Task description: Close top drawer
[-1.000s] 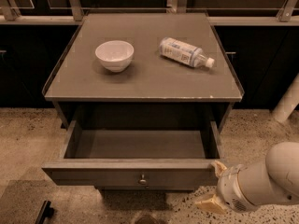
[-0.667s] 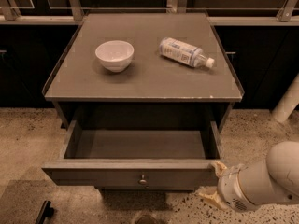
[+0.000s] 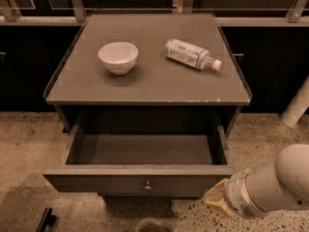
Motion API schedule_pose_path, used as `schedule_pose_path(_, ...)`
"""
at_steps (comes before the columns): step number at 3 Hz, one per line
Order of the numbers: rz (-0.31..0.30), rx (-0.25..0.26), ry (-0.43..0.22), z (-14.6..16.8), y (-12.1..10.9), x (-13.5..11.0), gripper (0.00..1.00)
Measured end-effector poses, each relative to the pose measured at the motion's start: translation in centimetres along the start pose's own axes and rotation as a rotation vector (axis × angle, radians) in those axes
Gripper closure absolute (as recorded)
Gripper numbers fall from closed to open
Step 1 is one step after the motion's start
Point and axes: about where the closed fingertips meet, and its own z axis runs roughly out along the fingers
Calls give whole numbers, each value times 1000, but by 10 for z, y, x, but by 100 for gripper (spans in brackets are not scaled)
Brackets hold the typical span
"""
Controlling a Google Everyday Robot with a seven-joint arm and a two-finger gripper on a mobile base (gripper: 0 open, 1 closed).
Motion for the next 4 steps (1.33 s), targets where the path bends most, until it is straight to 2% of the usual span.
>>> schedule_pose_path(1,-46,75,4,-50,0,-28,100)
schedule_pose_path(2,-46,154,-30,-98,6,-34,100)
schedule_pose_path(3,3,111,-75,-62,10,-9,100)
schedule_pose_path(4,87,-11,-66,5,20,32,100)
